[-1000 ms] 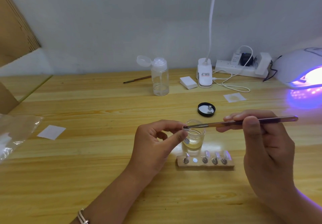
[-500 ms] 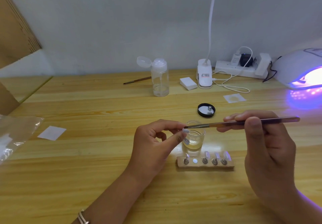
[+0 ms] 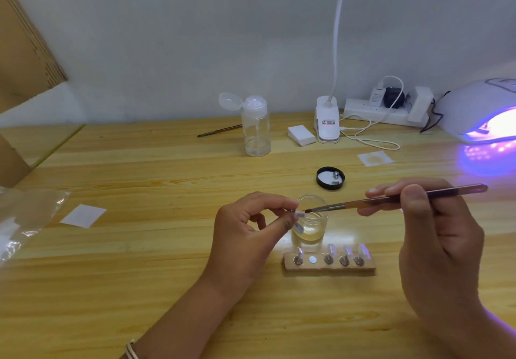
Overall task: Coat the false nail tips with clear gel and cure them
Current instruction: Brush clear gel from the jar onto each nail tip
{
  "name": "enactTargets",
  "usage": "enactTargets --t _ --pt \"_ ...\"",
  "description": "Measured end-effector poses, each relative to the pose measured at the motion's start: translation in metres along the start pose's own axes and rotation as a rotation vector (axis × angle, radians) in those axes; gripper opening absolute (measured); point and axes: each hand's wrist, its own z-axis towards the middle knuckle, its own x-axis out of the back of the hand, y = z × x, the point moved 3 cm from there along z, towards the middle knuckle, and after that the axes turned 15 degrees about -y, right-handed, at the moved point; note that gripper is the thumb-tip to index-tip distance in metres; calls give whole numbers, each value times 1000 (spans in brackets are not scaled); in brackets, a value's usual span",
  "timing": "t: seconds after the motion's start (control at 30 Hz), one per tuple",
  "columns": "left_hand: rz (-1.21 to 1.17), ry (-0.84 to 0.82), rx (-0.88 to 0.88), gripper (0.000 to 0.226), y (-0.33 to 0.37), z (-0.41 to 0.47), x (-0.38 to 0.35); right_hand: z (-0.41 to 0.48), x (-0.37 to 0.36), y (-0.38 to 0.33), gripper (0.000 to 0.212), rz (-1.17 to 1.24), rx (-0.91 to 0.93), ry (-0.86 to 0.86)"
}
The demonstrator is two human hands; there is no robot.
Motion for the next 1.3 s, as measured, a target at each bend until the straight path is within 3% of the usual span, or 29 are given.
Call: enactTargets --t 0.2,0.43,0.63,1.3 --pt "25 1 -19 25 -1 -1 1 0 -5 -2 19 -32 -4 -64" --pt "4 32 -19 20 2 -1 3 1 1 1 18 -1 -13 8" --pt "2 31 5 19 2 0 3 0 -4 -4 19 -34 31 -66" --pt "-23 36 0 18 3 -1 5 0 2 -2 18 -18 49 -26"
